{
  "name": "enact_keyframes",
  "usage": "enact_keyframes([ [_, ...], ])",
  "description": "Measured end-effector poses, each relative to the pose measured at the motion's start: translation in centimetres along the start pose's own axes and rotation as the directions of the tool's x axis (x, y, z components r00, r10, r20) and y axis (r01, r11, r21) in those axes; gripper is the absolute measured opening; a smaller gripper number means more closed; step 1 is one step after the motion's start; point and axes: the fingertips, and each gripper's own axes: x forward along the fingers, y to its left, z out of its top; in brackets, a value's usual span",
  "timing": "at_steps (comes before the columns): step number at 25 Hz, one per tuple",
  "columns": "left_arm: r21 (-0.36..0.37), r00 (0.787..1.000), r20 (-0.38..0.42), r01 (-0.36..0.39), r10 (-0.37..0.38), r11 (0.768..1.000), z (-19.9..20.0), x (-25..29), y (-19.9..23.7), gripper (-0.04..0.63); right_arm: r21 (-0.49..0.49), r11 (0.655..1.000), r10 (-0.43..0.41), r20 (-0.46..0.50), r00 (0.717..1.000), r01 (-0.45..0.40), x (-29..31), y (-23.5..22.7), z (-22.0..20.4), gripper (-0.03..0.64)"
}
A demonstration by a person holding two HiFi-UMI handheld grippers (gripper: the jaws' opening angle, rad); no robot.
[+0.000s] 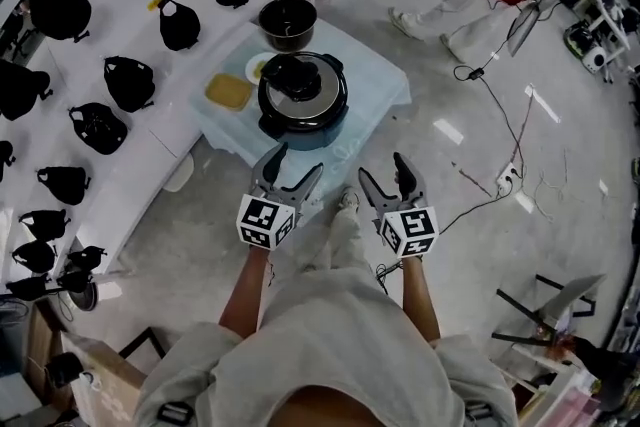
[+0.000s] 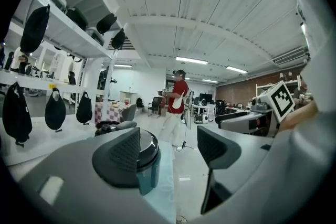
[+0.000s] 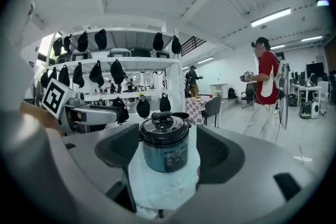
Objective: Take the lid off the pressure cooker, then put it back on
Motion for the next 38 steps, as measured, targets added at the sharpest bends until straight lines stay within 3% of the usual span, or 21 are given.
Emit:
enact_keyframes([
  [13,-0.003,0.986,0.022,-0.162,0.162,0.987,5.5,14.3,5.6,0.323,0.008,0.983,0.185,-0.018,0.983,-0.185,13.6,-11.5,4.7,0.318],
  [20,-0.026,0.954,0.008,-0.299,0.299,0.954,6.1,16.7,9.2,0.322,0.006,0.938,0.347,-0.044,0.937,-0.347,20.2,-12.2,5.7,0.318],
  [25,-0.043,0.902,-0.016,-0.432,0.432,0.901,5.4,14.7,11.5,0.322,0.003,0.870,0.492,-0.063,0.868,-0.493,23.6,-9.2,5.5,0.318],
  [34,-0.110,0.760,-0.048,-0.649,0.648,0.753,3.3,6.5,14.6,0.322,-0.039,0.712,0.696,-0.090,0.712,-0.701,26.3,-0.3,6.3,0.318],
  [38,-0.138,0.739,-0.051,-0.671,0.672,0.728,2.3,4.4,15.3,0.322,-0.057,0.684,0.719,-0.109,0.686,-0.727,26.6,2.2,6.1,0.318],
])
